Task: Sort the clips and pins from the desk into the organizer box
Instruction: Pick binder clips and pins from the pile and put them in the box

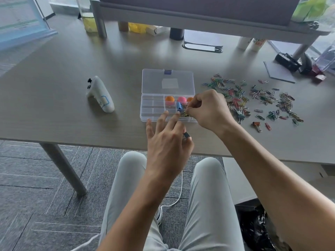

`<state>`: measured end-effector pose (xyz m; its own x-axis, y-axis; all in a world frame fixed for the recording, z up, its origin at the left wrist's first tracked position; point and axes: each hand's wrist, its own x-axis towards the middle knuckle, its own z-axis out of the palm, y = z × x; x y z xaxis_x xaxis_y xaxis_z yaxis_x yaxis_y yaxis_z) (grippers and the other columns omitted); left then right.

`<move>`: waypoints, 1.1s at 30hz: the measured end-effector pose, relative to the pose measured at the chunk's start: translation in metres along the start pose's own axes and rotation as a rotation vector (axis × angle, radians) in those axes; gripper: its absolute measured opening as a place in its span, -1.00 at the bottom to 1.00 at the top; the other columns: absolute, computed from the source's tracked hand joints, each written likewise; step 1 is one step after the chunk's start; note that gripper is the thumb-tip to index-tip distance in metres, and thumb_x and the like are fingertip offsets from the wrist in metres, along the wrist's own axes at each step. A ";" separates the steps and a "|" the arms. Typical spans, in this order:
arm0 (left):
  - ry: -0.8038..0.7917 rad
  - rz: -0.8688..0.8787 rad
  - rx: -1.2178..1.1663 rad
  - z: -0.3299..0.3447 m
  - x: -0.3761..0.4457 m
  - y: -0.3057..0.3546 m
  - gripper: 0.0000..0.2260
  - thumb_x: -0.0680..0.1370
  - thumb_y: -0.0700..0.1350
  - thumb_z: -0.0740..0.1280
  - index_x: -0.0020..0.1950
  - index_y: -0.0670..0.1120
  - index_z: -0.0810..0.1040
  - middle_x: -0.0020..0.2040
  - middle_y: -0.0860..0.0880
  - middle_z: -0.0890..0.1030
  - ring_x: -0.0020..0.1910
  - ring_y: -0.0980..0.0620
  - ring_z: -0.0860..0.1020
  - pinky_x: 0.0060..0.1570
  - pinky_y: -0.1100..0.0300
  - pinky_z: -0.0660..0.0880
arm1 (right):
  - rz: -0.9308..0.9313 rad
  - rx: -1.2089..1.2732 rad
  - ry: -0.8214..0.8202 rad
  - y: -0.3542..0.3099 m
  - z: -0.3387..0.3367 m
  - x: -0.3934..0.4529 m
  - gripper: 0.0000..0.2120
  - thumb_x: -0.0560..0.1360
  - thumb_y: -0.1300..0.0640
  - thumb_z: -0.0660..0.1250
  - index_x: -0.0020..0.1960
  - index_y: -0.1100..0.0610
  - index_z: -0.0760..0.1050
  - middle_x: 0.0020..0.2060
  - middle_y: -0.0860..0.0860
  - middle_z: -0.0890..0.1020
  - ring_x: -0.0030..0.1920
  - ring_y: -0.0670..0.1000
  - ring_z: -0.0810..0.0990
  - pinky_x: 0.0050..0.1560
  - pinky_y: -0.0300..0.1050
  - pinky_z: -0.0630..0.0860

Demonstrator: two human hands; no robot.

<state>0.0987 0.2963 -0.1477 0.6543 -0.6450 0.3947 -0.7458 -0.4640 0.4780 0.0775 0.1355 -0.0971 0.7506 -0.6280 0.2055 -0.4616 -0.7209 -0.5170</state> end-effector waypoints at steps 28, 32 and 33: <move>0.104 -0.035 -0.063 -0.008 0.014 -0.002 -0.78 0.51 -0.06 0.41 0.11 -0.09 0.60 0.32 -0.03 0.53 0.40 -0.07 0.39 0.41 -0.13 0.27 | 0.031 0.325 0.037 0.019 -0.016 -0.021 -0.88 0.53 0.07 0.47 -0.17 0.05 0.70 -0.39 -0.07 0.65 -0.44 -0.20 0.48 -0.33 -0.29 0.40; 0.128 -0.020 -0.043 -0.002 0.030 0.000 -0.79 0.50 -0.05 0.43 0.09 -0.08 0.62 0.31 -0.01 0.55 0.39 -0.06 0.40 0.38 -0.11 0.30 | 0.104 0.512 -0.102 0.025 -0.025 -0.024 -0.96 0.50 0.08 0.51 -0.10 0.04 0.71 -0.27 0.03 0.73 -0.41 -0.11 0.50 -0.37 -0.19 0.45; 0.128 -0.015 -0.034 0.000 0.034 0.001 -0.79 0.51 -0.03 0.43 0.09 -0.08 0.63 0.31 -0.02 0.55 0.39 -0.06 0.40 0.38 -0.11 0.30 | 0.121 0.544 -0.123 0.026 -0.026 -0.024 -0.95 0.49 0.08 0.52 -0.10 0.05 0.72 -0.27 0.08 0.73 -0.41 -0.09 0.50 -0.38 -0.16 0.43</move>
<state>0.1197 0.2742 -0.1336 0.6774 -0.5547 0.4831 -0.7327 -0.4505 0.5101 0.0354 0.1239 -0.0937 0.7721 -0.6345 0.0363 -0.2623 -0.3702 -0.8911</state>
